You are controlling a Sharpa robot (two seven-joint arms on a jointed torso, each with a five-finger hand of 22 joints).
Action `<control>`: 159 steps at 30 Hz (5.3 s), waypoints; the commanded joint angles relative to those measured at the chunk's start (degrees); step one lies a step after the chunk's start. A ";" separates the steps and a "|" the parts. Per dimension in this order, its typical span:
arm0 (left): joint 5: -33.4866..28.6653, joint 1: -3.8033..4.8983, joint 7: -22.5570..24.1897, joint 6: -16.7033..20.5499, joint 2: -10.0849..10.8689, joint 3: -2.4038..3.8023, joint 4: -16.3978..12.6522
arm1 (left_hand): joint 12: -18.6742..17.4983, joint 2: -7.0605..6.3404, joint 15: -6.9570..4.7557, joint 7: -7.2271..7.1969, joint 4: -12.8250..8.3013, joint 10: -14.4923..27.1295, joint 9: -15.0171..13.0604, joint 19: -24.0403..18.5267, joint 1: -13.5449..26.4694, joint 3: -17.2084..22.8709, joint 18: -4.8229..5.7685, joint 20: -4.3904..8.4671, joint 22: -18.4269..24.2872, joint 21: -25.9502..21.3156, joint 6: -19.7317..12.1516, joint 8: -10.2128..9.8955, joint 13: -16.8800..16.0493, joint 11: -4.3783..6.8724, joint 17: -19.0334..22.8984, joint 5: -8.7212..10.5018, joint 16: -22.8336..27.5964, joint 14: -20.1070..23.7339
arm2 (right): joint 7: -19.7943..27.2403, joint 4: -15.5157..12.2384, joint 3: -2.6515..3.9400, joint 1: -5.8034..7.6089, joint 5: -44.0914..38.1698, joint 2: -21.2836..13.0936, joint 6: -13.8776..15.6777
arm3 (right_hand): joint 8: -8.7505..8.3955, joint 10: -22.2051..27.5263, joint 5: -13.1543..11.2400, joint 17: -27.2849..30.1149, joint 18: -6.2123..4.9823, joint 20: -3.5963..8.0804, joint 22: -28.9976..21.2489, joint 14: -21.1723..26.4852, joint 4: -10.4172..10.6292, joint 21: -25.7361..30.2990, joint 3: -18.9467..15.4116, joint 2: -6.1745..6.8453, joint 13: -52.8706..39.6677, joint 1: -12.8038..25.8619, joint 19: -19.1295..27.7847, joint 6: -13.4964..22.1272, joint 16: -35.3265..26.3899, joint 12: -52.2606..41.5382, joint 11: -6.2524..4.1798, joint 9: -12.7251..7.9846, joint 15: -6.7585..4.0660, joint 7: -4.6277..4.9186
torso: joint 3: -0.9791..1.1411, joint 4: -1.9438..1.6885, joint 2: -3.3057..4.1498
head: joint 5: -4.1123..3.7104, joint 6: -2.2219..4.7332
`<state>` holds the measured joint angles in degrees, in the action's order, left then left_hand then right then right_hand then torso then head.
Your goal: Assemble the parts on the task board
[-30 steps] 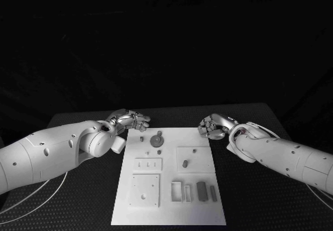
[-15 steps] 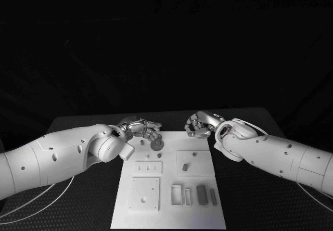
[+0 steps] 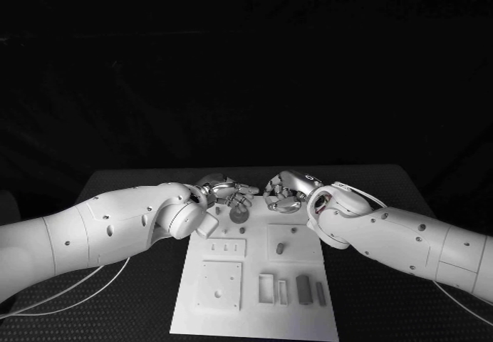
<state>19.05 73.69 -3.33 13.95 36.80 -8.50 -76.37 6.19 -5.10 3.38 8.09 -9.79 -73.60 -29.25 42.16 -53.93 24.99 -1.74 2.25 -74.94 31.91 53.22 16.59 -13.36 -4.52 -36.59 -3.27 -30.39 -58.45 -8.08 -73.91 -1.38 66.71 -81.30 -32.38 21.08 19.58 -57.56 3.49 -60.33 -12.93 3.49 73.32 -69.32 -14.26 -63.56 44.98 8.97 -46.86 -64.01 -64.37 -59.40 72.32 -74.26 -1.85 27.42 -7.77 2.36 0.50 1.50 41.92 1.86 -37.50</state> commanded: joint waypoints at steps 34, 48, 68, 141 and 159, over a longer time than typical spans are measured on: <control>6.21 -0.15 -6.14 1.81 -0.77 -0.81 -1.30 | 0.04 -0.78 -0.20 -0.49 2.60 -0.91 0.47 0.01 3.38 -0.78 -0.95 0.23 -0.63 0.12 1.41 0.09 -0.61 0.58 -0.25 0.26 -0.20 -0.21 | -0.37 -3.88 0.02 -0.62 -2.96 1.04 1.63 | 1.68 -0.71 1.29 0.18 -2.07 -0.03 -0.29 -0.73 -0.11 -0.21 1.11 0.45 -0.19 0.51 -0.80 -3.25 -0.51 0.53 -0.15 4.68 -0.07 1.81 | -0.07 -0.13 -0.14 | 0.03 -0.33; 6.31 -0.15 -7.66 0.90 -0.88 -0.82 -1.88 | 0.43 -0.65 -0.24 -0.76 -0.38 -1.49 0.54 -0.32 7.94 0.01 -0.74 0.28 -1.00 1.25 2.29 0.36 -1.95 0.90 -0.70 -24.03 -0.73 -0.18 | -0.75 -3.70 0.02 -0.63 -4.36 1.70 1.32 | 1.66 -0.78 1.45 0.19 -2.07 0.00 -0.33 -0.79 -0.15 -0.22 1.22 0.56 -0.22 0.54 -0.86 -3.28 -0.53 0.58 -0.17 4.76 -0.09 1.79 | -0.04 -0.07 -0.11 | -0.01 -0.51; 7.07 -0.15 -8.03 0.82 -1.27 -0.82 -1.88 | 1.86 0.42 -0.51 -1.38 -3.08 -2.17 -0.02 -0.24 5.58 1.54 -0.57 0.52 -0.79 1.72 3.67 1.07 -3.10 1.52 -1.02 -18.06 -1.34 -0.58 | -0.73 -3.59 -0.01 -0.65 -4.37 2.14 0.93 | 1.62 -0.93 2.06 0.20 -2.07 0.04 -0.40 -0.93 -0.14 -0.24 1.42 0.76 -0.30 0.68 -1.00 -3.40 -0.56 0.66 -0.21 4.94 -0.12 1.75 | -0.01 -0.09 -0.11 | -0.20 -0.72; 5.61 -0.22 -7.96 -1.40 -0.25 -0.82 -1.37 | 5.60 9.61 -1.88 -3.80 -4.42 -6.10 -2.84 -1.81 2.80 4.64 1.60 1.70 -0.92 2.13 9.25 3.41 -5.92 3.85 -2.24 -18.80 -4.97 -2.24 | 0.74 -1.37 -0.09 -0.85 0.33 0.61 0.16 | -6.93 4.83 4.92 0.32 -2.07 -1.39 -1.23 3.27 1.25 2.13 -8.27 5.50 0.13 5.99 2.85 10.35 -2.64 3.30 4.51 2.19 4.21 6.74 | -0.04 -0.04 -0.14 | -0.22 -1.28; 18.27 -0.16 -10.28 -5.24 2.37 -0.83 -1.43 | 5.96 9.28 -2.10 -3.90 -5.59 -6.32 -3.68 -1.84 2.40 4.83 1.73 1.98 -1.09 2.66 9.32 3.49 -6.23 3.96 -2.26 -18.88 -5.44 -2.42 | 12.16 2.71 0.23 1.12 21.11 -4.92 1.33 | -7.83 9.63 10.74 1.32 -2.02 -3.32 -1.71 7.83 4.89 4.88 -16.90 4.46 2.32 11.77 7.54 13.84 -4.15 3.96 6.15 1.32 5.92 8.34 | 0.13 0.07 -0.10 | -0.22 -1.77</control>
<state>31.80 73.50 -12.23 10.45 39.11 -9.36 -77.40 11.82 4.13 1.37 5.01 -15.04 -79.66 -32.77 40.42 -51.10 29.91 -0.43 3.98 -74.94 34.39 61.21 19.93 -19.56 -0.71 -38.76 -21.90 -35.49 -60.46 0.27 -71.49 -1.24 67.55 -65.77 -37.22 23.23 11.59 -48.26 14.04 -59.14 -12.55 0.26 71.67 -61.81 -9.39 -58.97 28.30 13.55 -44.64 -52.48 -57.27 -46.21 68.40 -70.53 4.25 28.70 -1.90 9.69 0.55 1.48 41.78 1.96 -39.05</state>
